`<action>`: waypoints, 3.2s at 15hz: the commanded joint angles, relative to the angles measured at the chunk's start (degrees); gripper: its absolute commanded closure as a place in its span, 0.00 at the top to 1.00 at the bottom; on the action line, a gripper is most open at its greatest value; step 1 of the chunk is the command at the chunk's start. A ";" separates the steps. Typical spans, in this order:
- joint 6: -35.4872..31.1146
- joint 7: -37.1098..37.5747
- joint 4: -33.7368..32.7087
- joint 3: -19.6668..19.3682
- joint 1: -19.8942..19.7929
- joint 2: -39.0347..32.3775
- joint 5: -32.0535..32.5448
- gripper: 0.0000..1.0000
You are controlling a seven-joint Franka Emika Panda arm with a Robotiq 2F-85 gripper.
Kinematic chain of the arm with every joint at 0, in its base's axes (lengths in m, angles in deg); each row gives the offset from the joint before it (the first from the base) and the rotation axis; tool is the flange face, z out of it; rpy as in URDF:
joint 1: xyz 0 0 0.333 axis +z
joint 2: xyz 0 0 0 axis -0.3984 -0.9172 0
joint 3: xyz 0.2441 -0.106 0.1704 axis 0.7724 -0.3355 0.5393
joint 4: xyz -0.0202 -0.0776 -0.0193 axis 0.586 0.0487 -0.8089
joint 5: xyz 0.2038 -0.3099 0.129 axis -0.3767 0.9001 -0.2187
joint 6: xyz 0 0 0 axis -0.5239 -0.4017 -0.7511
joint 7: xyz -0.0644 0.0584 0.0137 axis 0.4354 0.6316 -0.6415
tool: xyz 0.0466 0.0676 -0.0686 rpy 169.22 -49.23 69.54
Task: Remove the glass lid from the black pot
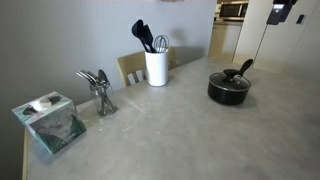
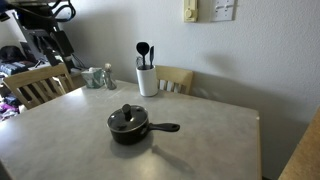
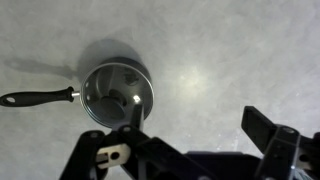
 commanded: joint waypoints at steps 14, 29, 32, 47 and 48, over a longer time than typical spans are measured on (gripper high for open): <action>0.56 -37.33 2.20 -11.55 -1.16 -3.88 -0.16 1.00; -12.58 -57.22 -11.22 -5.23 -4.59 -28.78 -7.05 1.00; -11.07 -56.27 -16.34 -4.34 -5.80 -31.70 -0.75 1.00; -13.88 -44.85 -16.21 -2.97 -7.74 -35.96 3.32 1.00; -13.94 -44.09 -16.10 -2.91 -7.72 -36.25 3.72 1.00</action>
